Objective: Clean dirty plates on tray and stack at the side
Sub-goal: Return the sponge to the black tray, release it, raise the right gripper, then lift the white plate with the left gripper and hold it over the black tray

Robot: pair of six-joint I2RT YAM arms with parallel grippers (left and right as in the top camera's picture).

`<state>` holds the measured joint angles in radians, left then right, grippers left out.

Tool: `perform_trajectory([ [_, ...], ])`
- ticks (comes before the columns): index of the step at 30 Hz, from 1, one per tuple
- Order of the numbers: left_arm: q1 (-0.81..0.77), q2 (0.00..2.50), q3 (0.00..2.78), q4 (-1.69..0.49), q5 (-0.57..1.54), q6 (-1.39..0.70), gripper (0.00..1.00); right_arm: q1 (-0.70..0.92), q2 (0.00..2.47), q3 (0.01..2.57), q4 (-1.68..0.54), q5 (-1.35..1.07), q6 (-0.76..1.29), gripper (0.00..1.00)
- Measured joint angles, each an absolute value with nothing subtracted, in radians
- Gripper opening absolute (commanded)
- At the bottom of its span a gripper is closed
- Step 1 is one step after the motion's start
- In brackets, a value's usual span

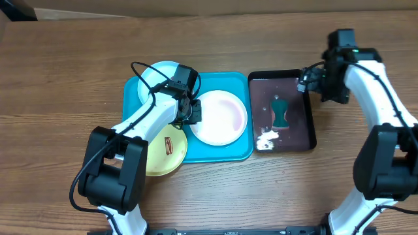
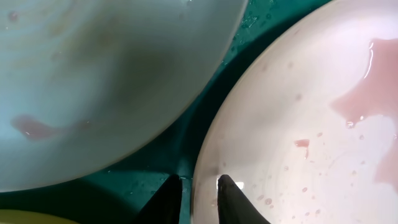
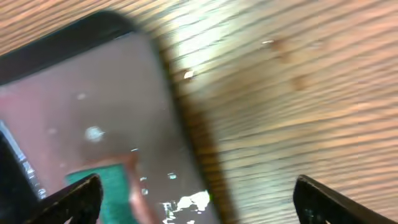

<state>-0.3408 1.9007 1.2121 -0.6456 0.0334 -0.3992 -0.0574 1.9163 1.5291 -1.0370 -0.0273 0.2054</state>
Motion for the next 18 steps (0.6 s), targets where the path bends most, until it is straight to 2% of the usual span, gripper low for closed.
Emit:
perform_trajectory([
  [4, -0.341, 1.901, 1.187, -0.633, 0.033, -0.414, 0.15, -0.087, 1.916, 1.529, -1.032, -0.03, 0.209, 1.0],
  [9, -0.341, 1.901, 1.18, -0.63, 0.054, -0.42, 0.13, -0.084, 1.916, 1.529, -1.021, -0.038, 0.208, 1.0],
  [11, -0.341, 1.901, 1.18, -0.632, 0.06, -0.421, 0.04, -0.084, 1.916, 1.529, -1.021, -0.041, 0.208, 1.0],
  [18, -0.341, 1.899, 1.198, -0.67, 0.08, -0.428, 0.04, -0.084, 1.916, 1.529, -1.021, -0.045, 0.209, 1.0],
])
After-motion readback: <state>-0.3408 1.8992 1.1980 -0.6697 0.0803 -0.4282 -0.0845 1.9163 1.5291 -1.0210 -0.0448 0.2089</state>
